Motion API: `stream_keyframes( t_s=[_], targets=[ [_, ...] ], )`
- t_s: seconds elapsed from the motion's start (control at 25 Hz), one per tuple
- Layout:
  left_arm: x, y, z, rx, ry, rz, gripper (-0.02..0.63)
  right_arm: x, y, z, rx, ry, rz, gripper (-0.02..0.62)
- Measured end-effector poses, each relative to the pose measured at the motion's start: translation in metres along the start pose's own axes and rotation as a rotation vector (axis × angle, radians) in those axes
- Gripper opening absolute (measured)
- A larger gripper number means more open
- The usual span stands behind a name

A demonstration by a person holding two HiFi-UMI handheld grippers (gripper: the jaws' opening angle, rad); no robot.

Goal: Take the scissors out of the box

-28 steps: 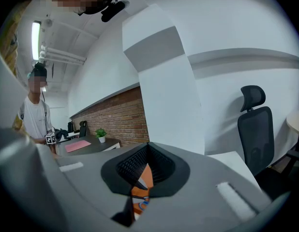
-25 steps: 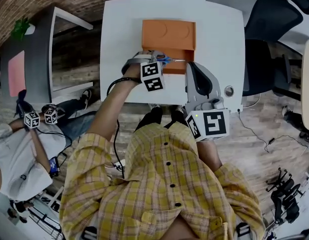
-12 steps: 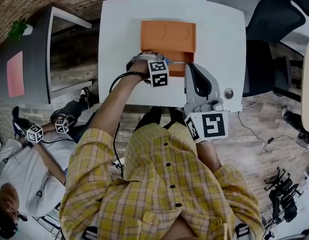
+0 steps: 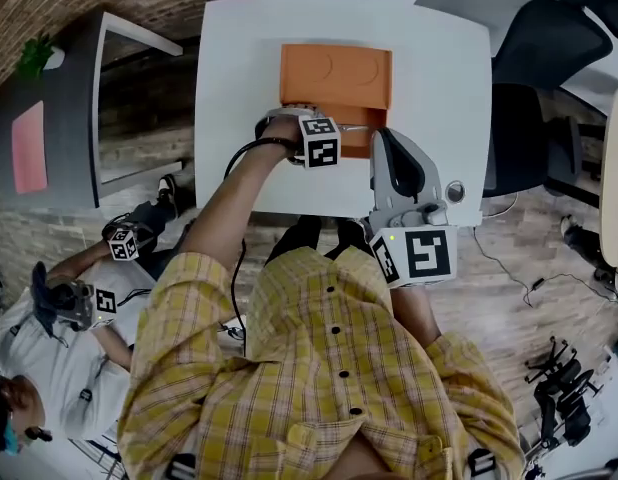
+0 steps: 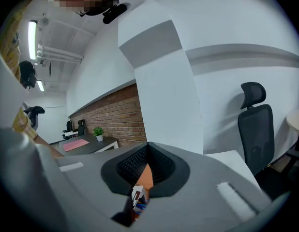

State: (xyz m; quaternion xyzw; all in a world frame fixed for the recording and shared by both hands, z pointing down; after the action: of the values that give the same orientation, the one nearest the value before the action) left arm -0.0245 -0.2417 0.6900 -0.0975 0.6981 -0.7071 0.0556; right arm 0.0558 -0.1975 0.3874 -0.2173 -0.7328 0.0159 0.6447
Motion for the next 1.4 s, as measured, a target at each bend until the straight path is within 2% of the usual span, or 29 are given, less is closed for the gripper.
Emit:
stream_keyframes(
  t_s=[0.12,0.96,1.4],
  targets=[
    [-0.002,-0.001,-0.001,-0.010,-0.001,0.001,0.087,-0.001,0.000,-0.006,0.004,-0.005,0.001,0.005],
    [-0.002,0.024,-0.008,-0.086,0.100,-0.037,0.084,-0.003,0.028,-0.003,0.001,-0.010,-0.029,0.005],
    [-0.006,0.045,-0.022,-0.112,0.217,-0.109,0.084,-0.011,0.048,-0.001,-0.006,0.004,-0.062,0.005]
  ],
)
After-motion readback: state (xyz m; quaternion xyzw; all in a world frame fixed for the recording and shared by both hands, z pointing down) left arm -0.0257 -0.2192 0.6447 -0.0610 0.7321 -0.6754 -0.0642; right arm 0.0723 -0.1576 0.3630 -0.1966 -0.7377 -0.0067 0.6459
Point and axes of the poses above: the fingertips, and each gripper's own axes: y backward along the fingers, z to its left, x out of its underside, the point moved 4 cm from there along y, backward along the fingers, and after that the axes turned 4 degrees about z, right-handed, at the moved point
